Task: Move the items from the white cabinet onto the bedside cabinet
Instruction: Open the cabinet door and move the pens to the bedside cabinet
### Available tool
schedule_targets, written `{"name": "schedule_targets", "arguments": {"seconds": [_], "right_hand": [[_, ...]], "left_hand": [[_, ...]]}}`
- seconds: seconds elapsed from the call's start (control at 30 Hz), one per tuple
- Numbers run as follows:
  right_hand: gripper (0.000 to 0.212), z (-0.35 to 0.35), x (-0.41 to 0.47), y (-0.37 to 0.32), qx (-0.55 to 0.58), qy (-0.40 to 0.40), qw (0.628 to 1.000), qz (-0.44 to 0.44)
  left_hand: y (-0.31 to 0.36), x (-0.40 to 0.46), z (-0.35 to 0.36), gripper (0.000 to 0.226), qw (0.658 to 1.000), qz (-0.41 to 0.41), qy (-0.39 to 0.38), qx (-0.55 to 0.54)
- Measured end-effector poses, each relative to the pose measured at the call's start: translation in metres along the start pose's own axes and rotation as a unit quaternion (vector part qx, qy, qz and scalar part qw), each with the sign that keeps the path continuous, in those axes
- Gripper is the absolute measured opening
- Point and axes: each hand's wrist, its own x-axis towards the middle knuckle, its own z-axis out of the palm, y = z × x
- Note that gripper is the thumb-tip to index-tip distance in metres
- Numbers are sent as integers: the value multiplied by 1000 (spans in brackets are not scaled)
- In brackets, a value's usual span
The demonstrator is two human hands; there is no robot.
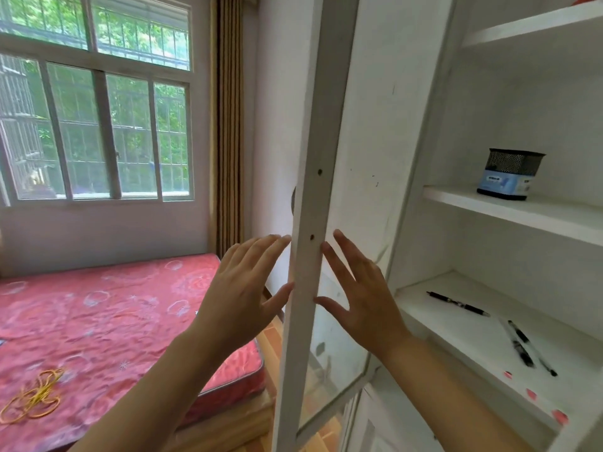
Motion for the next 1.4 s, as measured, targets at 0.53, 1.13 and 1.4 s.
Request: {"name": "schedule_targets", "arguments": {"seconds": [0.53,1.13,1.4], "right_hand": [[89,50,21,51,-95,17,993,-74],[84,59,28,61,-77,18,992,-98],[77,33,-7,47,-91,-68,994,-5]], "left_hand": [[-53,14,22,68,995,7,-7,104],[-42,2,21,63,985,-31,10,171],[-18,-17,6,55,990,39,15,132]]}}
